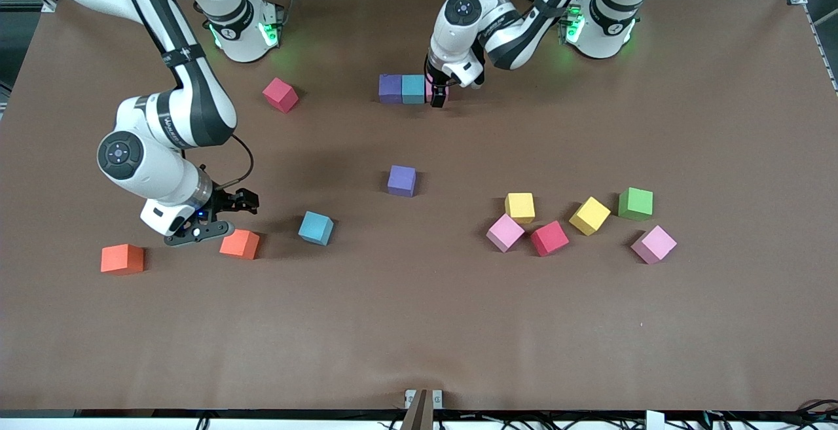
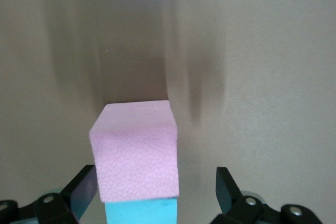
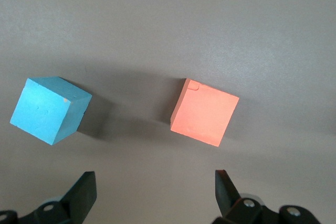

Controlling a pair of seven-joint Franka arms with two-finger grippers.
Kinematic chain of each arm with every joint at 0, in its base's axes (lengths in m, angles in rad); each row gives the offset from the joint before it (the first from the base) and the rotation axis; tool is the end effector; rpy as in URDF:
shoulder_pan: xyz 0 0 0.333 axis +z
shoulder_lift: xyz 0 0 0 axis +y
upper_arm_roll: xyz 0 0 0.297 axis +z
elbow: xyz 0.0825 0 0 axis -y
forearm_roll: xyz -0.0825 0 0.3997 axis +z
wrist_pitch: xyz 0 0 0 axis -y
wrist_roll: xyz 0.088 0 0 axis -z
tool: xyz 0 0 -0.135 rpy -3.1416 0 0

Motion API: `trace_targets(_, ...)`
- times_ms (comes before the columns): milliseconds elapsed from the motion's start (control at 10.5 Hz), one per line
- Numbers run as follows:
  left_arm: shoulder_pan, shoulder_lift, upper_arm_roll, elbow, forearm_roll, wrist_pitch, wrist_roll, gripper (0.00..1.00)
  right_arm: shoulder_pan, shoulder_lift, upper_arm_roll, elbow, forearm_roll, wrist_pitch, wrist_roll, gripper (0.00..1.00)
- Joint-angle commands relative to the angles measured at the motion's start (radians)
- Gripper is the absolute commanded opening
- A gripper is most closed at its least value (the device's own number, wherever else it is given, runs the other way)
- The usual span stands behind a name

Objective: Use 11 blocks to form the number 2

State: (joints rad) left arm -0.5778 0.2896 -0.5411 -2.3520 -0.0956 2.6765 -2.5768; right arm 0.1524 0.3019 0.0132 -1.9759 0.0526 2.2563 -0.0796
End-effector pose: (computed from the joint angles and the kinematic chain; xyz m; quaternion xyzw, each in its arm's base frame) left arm 0.2194 -0.4800 0.1732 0.7051 0.7017 -0.1021 0.0072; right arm 0.6009 0.1030 0.2584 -0.9941 -0.1052 0.0117 0.0217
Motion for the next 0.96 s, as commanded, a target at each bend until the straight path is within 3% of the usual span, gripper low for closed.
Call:
trace_targets(0, 0.003, -0.113, -0.003, -0.010, -0.009, -0.088, 0.003, 1.00, -0.001, 0.009, 0.001, 0.017, 0.012, -0.006, 0.012, 1.00)
trace_targets(382, 0.021, -0.196, 0.001, 0.008, -0.009, -0.160, 0.075, 1.00, -0.001, 0.011, 0.002, 0.017, 0.012, -0.004, 0.012, 1.00)
trace_targets(574, 0.084, -0.202, 0.001, 0.059, -0.009, -0.296, 0.241, 1.00, 0.001, 0.013, 0.002, 0.017, 0.012, -0.004, 0.012, 1.00)
trace_targets(860, 0.195, -0.234, 0.003, 0.065, -0.009, -0.374, 0.548, 1.00, 0.001, 0.013, 0.002, 0.017, 0.012, -0.004, 0.012, 1.00)
